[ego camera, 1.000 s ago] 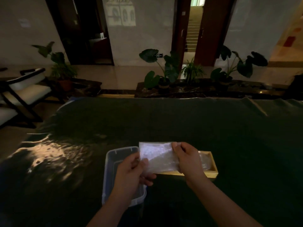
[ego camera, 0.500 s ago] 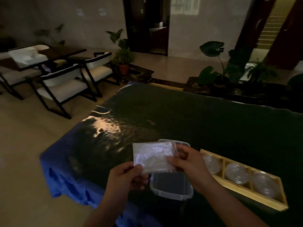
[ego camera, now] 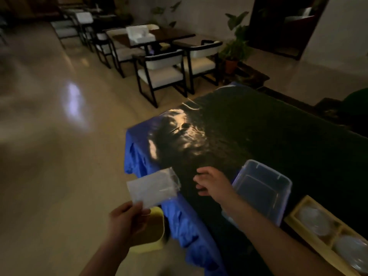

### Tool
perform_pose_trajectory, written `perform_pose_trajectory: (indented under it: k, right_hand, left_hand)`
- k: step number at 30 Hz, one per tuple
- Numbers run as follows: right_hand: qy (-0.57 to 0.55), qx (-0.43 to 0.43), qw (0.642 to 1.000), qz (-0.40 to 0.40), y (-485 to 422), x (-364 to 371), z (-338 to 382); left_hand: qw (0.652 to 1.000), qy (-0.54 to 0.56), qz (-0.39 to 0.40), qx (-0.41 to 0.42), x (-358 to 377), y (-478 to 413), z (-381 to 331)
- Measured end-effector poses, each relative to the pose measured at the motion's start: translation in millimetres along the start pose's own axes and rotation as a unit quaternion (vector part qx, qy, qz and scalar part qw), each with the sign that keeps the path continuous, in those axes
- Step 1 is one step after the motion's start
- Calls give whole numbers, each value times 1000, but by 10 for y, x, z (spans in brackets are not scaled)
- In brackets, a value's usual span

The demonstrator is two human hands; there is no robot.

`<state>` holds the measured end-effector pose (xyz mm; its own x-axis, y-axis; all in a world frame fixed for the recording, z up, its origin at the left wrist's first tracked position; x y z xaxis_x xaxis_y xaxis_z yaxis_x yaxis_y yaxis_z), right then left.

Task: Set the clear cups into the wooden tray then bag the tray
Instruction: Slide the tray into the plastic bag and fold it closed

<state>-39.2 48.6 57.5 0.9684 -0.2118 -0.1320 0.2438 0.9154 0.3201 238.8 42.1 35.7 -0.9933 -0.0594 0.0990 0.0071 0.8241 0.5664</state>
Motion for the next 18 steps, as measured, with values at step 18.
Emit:
perform_pose_trajectory:
  k: [18]
  right_hand:
    - [517, -204, 830, -51, -1357, 1494, -662]
  left_hand:
    - [978, 55, -152, -129, -1251, -1197, 859]
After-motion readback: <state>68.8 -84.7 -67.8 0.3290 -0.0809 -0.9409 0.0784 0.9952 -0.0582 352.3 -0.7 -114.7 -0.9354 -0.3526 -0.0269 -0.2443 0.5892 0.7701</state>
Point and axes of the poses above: each hand's wrist, its own y-axis away from the middle knuckle, its own x-axis out of the palm, z = x × y, the point moved 4 cm from there along -y, towards the middle knuckle, and after that the axes turned 2 degrees about -x, right-handed, at the moved point
